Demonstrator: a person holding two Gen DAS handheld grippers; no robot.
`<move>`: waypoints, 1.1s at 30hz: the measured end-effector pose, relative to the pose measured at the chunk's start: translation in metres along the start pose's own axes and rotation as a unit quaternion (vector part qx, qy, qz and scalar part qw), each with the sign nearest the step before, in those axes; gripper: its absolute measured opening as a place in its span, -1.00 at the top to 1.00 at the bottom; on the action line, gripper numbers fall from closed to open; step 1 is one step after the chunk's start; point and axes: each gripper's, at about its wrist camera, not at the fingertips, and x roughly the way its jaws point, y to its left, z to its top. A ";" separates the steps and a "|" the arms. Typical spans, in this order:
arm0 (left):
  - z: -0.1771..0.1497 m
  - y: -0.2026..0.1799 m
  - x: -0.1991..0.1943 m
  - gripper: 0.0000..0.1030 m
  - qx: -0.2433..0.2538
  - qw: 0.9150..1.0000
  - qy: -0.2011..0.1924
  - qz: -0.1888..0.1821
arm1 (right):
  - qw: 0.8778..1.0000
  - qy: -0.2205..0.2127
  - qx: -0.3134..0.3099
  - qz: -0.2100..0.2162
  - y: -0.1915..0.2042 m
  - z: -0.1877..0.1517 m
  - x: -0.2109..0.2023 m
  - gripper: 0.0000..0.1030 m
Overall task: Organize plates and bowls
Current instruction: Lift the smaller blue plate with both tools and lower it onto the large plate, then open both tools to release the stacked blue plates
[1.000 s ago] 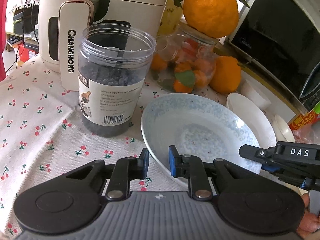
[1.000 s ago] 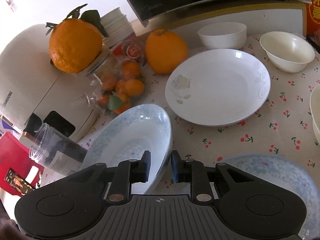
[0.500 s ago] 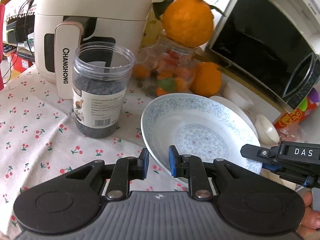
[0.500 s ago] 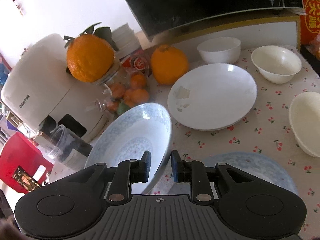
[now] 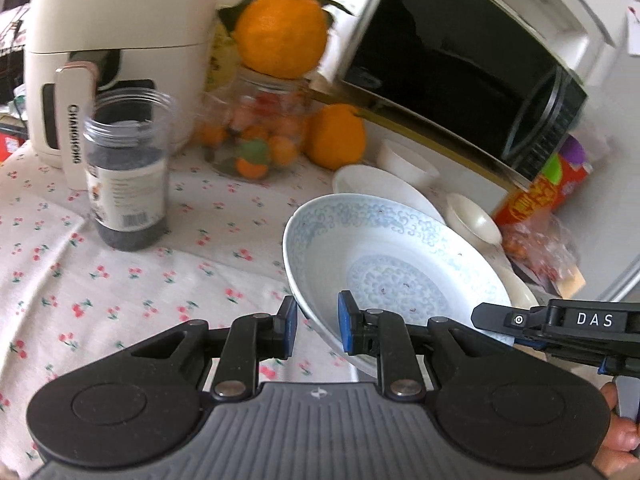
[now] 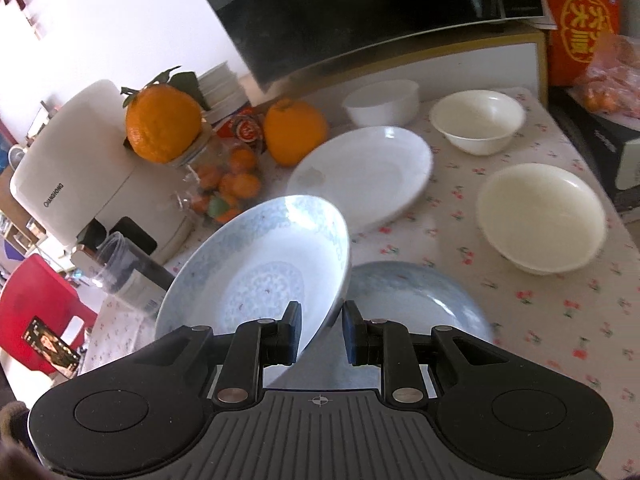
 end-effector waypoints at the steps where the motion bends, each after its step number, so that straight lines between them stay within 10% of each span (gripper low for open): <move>1: -0.002 -0.003 0.000 0.63 0.004 1.000 0.002 -0.003 | 1.000 0.000 0.001 -0.003 -0.005 -0.003 -0.004 0.58; 33: -0.038 -0.047 0.019 0.63 0.094 0.995 0.038 0.007 | 0.995 0.048 -0.019 -0.087 -0.039 -0.039 -0.011 0.57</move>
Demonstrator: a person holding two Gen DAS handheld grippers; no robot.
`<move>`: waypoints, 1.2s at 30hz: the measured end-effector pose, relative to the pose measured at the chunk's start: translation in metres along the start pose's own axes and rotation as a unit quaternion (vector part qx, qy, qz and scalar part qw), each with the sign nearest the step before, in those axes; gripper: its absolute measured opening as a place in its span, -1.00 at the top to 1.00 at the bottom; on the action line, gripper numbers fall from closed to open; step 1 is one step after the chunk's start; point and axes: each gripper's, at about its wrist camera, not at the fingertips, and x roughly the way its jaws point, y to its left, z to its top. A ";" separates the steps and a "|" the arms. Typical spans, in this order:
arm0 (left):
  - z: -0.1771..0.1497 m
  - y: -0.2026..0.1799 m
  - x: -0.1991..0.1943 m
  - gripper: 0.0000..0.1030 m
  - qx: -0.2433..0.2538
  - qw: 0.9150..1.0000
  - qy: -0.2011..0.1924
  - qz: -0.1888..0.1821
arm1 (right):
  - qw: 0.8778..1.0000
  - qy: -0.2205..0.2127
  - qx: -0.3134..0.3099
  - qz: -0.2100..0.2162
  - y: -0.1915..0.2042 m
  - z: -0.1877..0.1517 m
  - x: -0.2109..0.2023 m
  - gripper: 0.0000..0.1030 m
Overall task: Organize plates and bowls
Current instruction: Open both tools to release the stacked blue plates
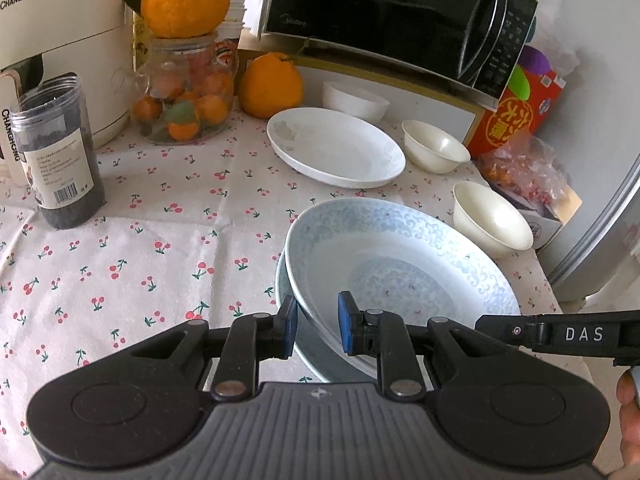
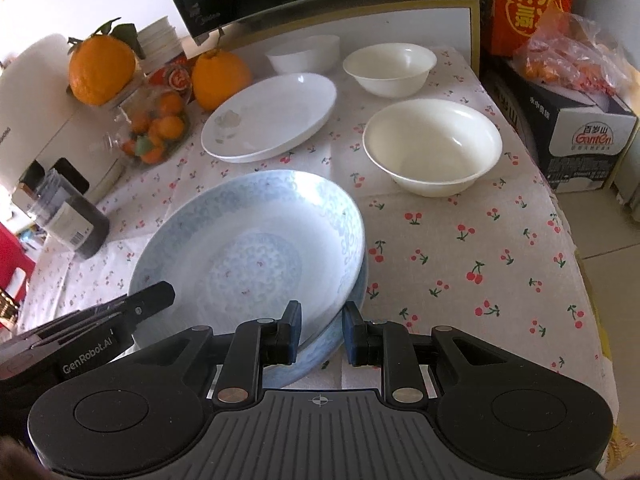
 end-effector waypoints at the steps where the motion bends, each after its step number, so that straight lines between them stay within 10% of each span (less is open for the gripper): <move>1: 0.000 -0.001 0.000 0.63 0.003 1.000 0.000 0.002 | 1.000 0.000 -0.003 -0.003 0.001 0.000 0.000 0.57; 22: -0.002 -0.006 0.001 0.61 0.053 0.998 0.036 0.025 | 0.996 0.011 -0.079 -0.050 0.018 -0.006 0.003 0.53; 36: 0.011 0.002 -0.006 -0.38 0.016 0.998 0.054 0.008 | 0.999 0.002 -0.042 -0.030 0.008 0.008 -0.008 -0.28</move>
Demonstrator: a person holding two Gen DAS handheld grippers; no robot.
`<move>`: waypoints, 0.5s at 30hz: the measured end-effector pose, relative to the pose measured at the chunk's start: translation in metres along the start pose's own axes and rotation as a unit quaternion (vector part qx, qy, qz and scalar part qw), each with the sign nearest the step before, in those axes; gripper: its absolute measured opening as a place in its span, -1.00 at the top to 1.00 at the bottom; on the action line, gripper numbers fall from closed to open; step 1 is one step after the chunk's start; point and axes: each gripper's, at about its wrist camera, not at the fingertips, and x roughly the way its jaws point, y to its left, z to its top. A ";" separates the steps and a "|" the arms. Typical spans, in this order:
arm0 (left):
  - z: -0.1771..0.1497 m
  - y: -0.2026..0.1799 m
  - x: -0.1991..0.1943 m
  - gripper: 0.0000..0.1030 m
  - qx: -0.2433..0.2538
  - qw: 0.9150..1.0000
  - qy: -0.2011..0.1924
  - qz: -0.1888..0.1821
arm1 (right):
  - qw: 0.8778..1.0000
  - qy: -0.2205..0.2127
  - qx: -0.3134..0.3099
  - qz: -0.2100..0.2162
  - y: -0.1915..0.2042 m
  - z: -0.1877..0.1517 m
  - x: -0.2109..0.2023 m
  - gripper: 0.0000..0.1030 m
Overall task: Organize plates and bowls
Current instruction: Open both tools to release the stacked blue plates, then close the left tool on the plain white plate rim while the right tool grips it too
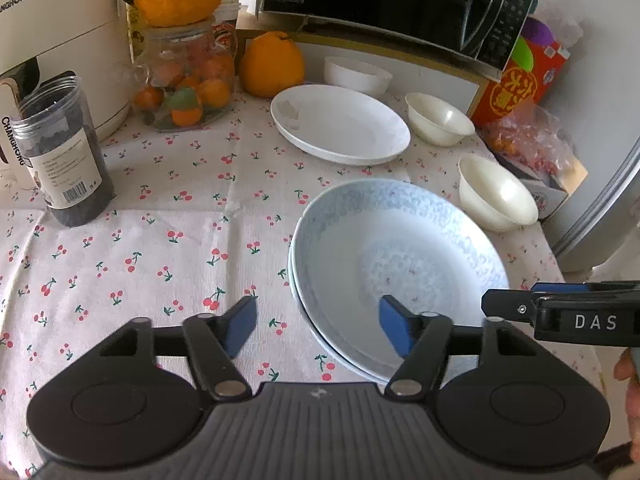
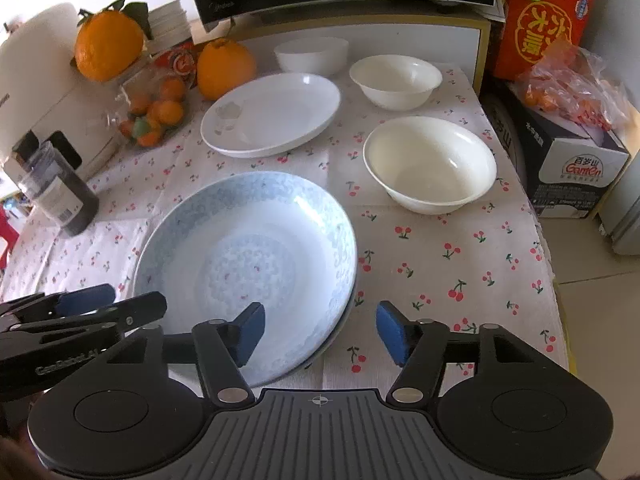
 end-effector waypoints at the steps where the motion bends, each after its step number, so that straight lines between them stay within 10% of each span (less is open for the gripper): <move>1: 0.001 0.000 -0.002 -0.41 -0.002 1.000 0.001 -0.002 | 1.000 -0.002 0.004 0.002 -0.001 0.001 -0.001 -0.31; 15: 0.026 0.004 -0.008 -0.91 0.002 1.000 -0.010 0.014 | 0.996 -0.043 0.066 0.030 -0.018 0.035 -0.007 -0.61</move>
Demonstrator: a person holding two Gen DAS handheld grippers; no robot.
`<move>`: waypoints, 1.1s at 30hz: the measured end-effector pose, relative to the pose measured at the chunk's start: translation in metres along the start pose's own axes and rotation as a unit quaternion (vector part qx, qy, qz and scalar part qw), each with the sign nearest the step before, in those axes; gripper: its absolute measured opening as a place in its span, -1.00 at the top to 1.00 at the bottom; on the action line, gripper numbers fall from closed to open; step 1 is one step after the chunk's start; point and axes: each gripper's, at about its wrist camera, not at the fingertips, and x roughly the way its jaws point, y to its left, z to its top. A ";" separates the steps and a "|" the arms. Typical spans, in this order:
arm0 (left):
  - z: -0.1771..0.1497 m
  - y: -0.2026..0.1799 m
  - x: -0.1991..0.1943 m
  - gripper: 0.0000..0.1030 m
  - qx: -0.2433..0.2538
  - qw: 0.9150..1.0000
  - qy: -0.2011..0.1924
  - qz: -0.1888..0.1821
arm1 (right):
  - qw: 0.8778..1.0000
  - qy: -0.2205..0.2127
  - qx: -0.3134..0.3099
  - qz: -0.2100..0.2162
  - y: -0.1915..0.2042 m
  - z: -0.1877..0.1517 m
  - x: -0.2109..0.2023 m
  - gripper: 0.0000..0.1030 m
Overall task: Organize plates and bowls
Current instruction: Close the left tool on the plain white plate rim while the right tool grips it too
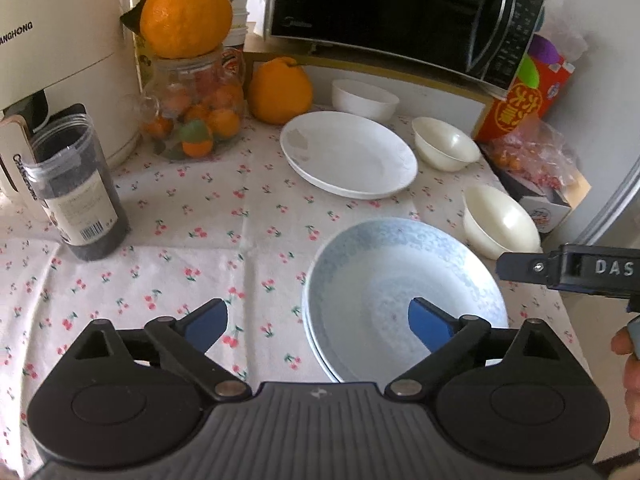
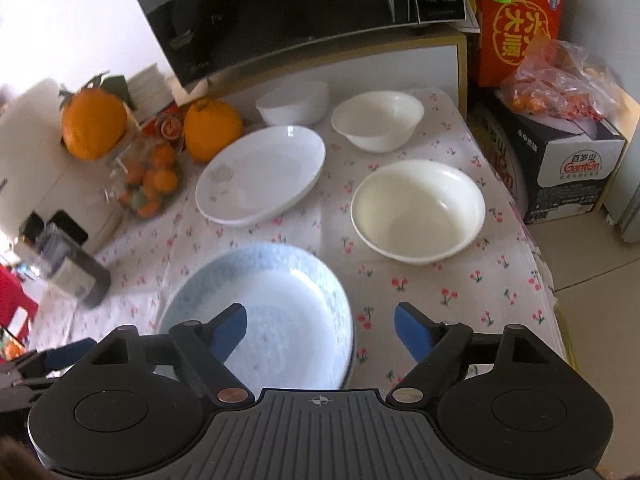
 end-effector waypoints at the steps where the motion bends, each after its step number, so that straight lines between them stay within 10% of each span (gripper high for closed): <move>1: 0.003 0.000 0.001 -0.92 -0.002 1.000 0.001 0.005 | 1.000 -0.002 -0.001 0.003 0.000 0.002 0.001 -0.61; 33: 0.082 0.023 0.103 -0.99 -0.094 0.994 -0.037 0.039 | 0.997 -0.056 0.024 0.049 0.007 0.085 0.098 -0.84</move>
